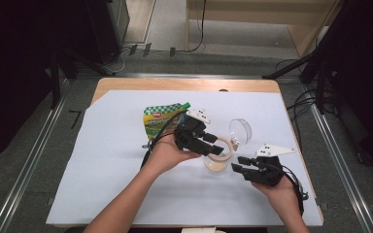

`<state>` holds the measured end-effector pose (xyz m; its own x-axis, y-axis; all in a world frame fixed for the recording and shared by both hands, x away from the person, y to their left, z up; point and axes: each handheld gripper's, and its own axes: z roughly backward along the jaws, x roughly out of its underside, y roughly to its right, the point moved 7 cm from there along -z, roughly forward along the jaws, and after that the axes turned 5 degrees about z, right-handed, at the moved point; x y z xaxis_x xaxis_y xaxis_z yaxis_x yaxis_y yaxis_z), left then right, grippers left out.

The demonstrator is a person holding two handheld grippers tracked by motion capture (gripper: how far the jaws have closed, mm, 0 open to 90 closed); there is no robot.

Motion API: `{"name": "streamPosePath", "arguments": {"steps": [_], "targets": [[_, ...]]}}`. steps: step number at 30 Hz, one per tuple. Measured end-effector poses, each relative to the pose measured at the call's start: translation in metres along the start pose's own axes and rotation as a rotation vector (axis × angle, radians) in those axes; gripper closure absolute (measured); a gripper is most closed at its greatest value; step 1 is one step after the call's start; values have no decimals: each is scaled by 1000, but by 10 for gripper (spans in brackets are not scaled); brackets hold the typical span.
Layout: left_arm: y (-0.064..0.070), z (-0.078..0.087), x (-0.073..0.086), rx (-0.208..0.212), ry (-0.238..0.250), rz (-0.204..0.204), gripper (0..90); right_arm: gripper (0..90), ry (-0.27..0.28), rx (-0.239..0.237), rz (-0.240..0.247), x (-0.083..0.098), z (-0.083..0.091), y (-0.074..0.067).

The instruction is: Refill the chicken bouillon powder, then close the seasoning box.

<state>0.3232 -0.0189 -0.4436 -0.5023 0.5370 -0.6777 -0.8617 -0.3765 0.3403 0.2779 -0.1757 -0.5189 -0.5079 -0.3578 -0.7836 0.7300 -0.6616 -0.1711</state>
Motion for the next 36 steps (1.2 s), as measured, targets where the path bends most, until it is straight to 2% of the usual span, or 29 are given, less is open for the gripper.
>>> {"name": "streamPosePath", "arguments": {"steps": [1,5,8,13,16,20,22,27,31,36], "targets": [[-2,6,3,-18,2,6,447,586,-4,-4,7,0,-1,-4],[-3,14,7,-16,9,23,433,557,-6,-30,29,-1,-3,-16],[-1,22,9,1,15,17,410,546,-9,-52,52,-1,-6,-26],[-1,35,13,-1,16,22,393,523,-7,-105,57,-4,-14,-38],[-2,42,14,-5,15,19,394,508,-11,-113,69,-4,-17,-42],[-6,56,14,-11,22,32,395,448,-19,-129,114,-5,-27,-54],[-7,59,14,-13,26,36,396,444,-21,-137,120,-6,-29,-58],[-15,71,18,-31,34,55,399,445,-33,-153,137,-6,-33,-65],[-21,83,20,-62,36,62,406,468,-42,-168,142,-6,-36,-70],[-27,99,23,-80,64,81,407,474,-40,-182,138,-7,-39,-71]]}}
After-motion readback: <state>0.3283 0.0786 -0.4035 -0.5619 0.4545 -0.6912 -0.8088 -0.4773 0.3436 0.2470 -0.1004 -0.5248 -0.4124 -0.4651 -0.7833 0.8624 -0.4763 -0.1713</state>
